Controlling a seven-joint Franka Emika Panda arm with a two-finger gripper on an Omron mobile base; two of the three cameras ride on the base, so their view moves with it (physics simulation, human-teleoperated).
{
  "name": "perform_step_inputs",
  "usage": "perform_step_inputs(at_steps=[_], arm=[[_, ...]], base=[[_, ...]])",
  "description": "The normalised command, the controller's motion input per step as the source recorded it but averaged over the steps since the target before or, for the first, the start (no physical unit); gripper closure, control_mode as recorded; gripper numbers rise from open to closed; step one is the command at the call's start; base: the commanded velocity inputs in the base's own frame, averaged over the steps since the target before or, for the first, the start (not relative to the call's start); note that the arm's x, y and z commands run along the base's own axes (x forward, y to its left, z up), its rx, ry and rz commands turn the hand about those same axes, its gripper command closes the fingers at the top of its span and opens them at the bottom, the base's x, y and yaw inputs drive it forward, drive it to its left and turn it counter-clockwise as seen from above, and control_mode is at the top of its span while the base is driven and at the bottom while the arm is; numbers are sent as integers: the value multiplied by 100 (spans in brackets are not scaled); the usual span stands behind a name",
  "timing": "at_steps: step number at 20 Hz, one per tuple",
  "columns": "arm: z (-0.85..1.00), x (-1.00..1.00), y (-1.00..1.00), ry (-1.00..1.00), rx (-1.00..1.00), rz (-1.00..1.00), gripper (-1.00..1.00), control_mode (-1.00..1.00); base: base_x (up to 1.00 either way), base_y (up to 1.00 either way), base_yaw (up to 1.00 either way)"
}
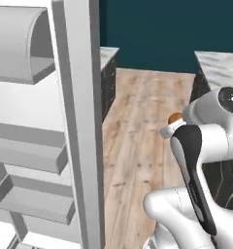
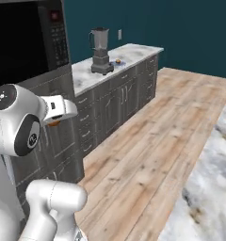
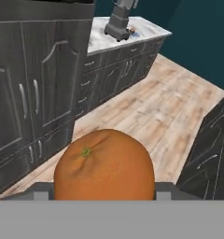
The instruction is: Pick the two tangerines from the fridge and place them on the plate next to the blender to make a fruit smoothie.
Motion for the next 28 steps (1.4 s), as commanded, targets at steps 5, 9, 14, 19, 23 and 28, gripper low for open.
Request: perform_step_inputs(at_steps=[5, 9, 14, 19, 23, 28], arm=[[0, 0, 0, 0, 0, 0, 100, 100], [0, 0, 0, 0, 0, 0, 100, 100], [0, 0, 0, 0, 0, 0, 100, 100], [0, 0, 0, 0, 0, 0, 100, 100], [0, 0, 0, 0, 0, 0, 100, 100], [0, 0, 0, 0, 0, 0, 100, 100]], base=[[100, 11, -31], [100, -32, -20], [100, 9, -4], [100, 0, 0], [100, 0, 0], [100, 0, 0]])
